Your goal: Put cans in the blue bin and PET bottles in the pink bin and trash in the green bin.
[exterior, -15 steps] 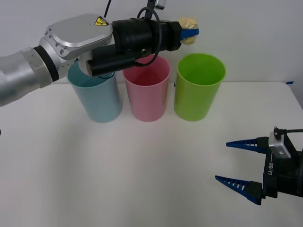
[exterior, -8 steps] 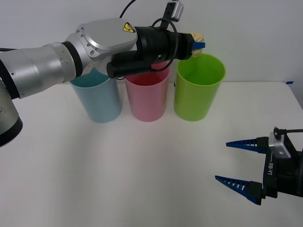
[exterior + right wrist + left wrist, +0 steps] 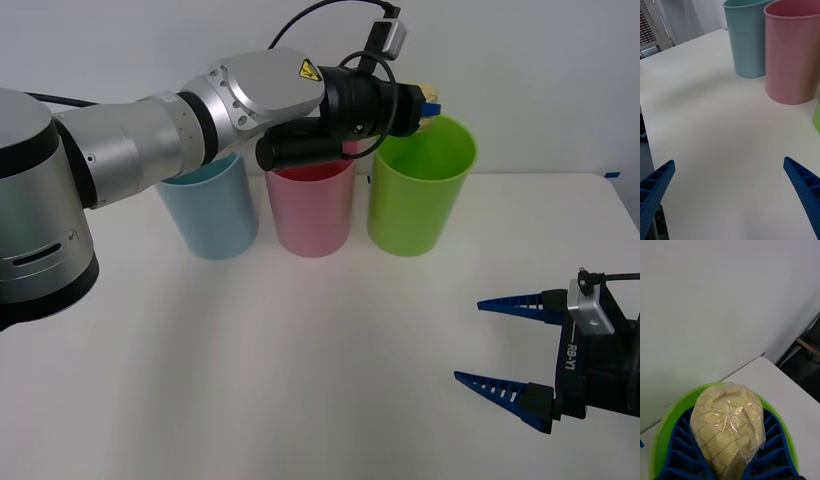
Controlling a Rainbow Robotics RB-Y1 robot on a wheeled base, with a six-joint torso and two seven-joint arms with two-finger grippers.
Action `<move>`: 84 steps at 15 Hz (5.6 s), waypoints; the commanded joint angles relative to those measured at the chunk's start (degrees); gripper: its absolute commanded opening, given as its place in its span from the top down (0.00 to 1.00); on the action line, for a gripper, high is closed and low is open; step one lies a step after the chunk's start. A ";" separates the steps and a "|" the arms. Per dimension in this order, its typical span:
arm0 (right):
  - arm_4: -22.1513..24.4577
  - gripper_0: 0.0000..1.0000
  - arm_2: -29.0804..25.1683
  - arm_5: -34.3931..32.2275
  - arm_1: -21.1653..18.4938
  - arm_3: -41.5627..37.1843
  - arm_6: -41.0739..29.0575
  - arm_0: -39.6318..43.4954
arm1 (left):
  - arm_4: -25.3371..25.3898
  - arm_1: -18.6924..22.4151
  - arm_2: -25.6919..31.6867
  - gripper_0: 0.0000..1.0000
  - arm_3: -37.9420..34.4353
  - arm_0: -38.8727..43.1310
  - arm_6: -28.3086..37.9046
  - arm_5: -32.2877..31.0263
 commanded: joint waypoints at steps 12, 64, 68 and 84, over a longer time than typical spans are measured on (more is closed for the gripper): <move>0.00 0.00 0.00 0.00 0.00 0.00 0.00 0.00 | -2.28 0.02 0.01 0.00 0.14 -0.26 1.99 -0.64; 0.00 0.00 0.00 0.00 0.00 0.00 0.00 0.00 | -20.64 33.69 88.51 0.00 -61.30 77.78 -28.33 -53.12; 0.00 0.00 0.00 0.00 0.00 0.00 0.00 0.00 | -32.60 26.04 93.35 0.00 -72.02 89.03 -19.19 -54.26; 0.00 0.00 0.00 0.00 0.00 0.00 0.00 0.00 | -59.32 6.18 89.57 0.00 -80.72 106.00 -6.18 -56.46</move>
